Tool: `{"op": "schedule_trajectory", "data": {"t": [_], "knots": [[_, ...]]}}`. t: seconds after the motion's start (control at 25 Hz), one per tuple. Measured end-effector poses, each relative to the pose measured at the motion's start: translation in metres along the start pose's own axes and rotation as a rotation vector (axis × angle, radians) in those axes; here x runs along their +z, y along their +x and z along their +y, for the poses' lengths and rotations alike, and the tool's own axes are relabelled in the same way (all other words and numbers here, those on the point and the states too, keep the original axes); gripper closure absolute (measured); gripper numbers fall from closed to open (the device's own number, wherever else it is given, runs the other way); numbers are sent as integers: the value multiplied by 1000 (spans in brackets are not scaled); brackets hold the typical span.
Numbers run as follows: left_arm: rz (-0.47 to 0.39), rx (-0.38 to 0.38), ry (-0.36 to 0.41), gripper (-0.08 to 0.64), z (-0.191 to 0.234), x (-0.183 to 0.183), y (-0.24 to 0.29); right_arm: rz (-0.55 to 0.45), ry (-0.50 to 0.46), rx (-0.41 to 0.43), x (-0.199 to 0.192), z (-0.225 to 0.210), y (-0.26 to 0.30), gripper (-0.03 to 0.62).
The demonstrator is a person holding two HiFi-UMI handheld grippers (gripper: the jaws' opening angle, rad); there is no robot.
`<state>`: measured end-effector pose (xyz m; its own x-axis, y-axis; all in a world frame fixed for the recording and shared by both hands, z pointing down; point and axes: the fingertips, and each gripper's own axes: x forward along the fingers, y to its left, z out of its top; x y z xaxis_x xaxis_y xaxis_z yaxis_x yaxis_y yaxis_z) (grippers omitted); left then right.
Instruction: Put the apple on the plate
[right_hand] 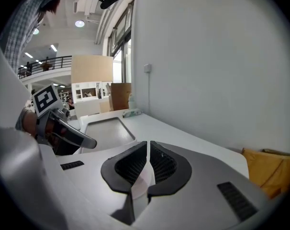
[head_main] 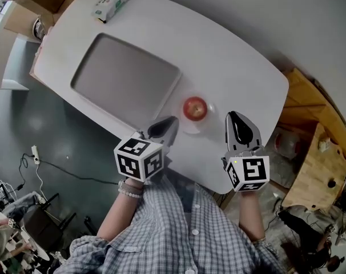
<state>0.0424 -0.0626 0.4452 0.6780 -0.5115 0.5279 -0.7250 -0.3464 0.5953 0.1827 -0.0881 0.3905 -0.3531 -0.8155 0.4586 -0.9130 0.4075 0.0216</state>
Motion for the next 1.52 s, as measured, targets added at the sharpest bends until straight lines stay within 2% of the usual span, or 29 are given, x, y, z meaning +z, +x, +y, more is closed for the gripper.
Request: {"op": "schedule_trajectory", "data": {"t": [0.16,0.44,0.52,0.64,0.84,1.0,1.28,1.52], "knots": [[81,12,-2,549,8,-22,17,92,1,18,-27,-1,15,558],[143,54,-15,545,27,-34,34,184,-32,35,-61,5,36,558],[169,55,-31,485,30,-40,38,217,-15,36,-71,5,41,558],[201,78,-50,442,37,-47,42,265,3,39,-84,3,46,557],[215,111,-110,428,45,-53,49,319,16,60,-100,1,53,552],[233,136,-139,417,52,-60,51,369,38,93,-112,5,60,494],[262,150,-163,410,52,-70,56,431,122,122,-128,6,66,492],[264,145,-173,411,52,-70,58,471,153,142,-137,8,69,492]]}}
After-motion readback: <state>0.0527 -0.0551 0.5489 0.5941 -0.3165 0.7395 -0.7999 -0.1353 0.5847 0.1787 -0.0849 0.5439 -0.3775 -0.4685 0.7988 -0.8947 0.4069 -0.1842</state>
